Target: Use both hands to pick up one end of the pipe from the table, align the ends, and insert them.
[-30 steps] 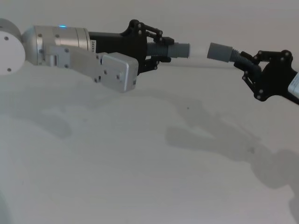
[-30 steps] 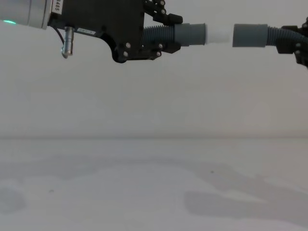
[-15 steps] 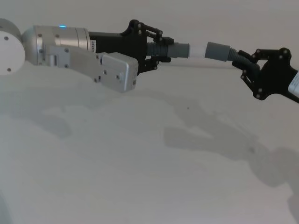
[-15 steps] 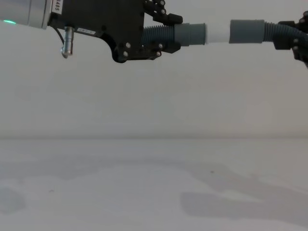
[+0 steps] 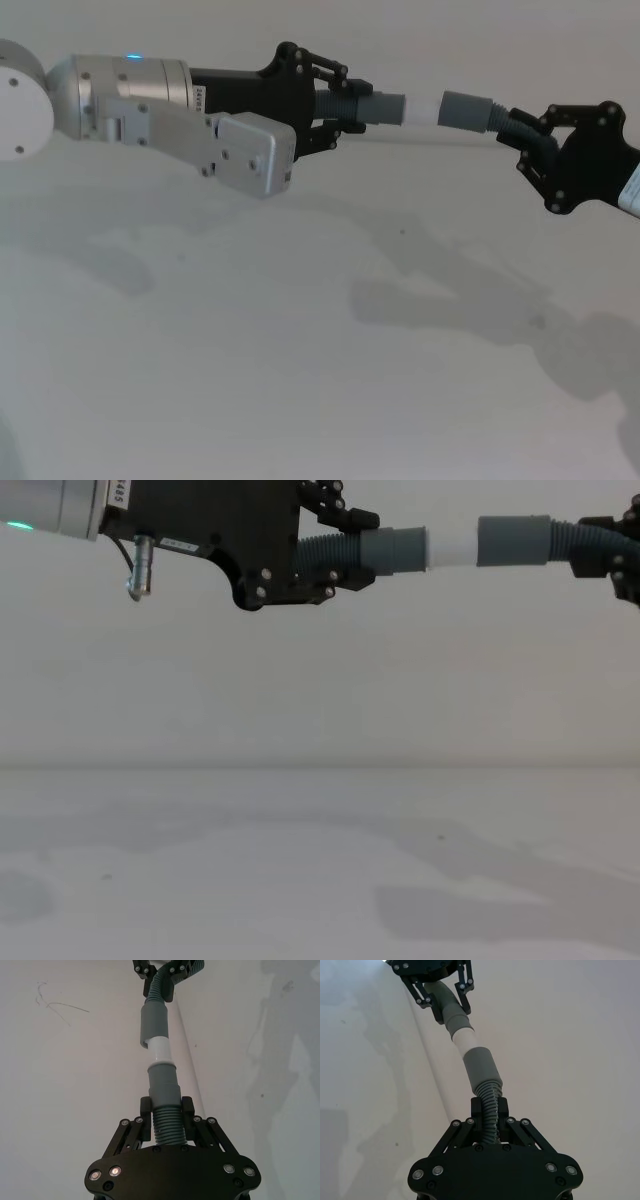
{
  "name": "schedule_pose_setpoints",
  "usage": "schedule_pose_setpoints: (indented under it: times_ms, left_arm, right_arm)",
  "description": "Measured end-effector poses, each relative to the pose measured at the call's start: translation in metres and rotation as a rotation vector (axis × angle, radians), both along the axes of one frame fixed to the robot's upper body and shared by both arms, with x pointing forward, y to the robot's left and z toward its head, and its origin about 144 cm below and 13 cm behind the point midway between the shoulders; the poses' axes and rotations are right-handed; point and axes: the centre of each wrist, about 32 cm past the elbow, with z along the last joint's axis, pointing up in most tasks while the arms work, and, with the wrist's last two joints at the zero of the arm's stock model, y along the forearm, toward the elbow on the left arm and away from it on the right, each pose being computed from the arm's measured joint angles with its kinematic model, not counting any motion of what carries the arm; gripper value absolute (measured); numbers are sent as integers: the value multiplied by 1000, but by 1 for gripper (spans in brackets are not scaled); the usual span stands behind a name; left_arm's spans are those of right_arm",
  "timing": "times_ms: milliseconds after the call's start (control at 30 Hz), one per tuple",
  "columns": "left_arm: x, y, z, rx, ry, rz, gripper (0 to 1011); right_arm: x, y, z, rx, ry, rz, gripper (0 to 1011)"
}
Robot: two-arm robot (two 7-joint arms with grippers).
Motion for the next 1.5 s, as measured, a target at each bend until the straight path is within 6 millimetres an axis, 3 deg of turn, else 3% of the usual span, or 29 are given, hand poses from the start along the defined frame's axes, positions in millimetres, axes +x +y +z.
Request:
schedule_pose_setpoints:
  times_ms: [1500]
  left_arm:
    - [0, 0, 0, 0, 0, 0, 348]
  right_arm:
    - [-5, -5, 4, -31, -19, -16, 171]
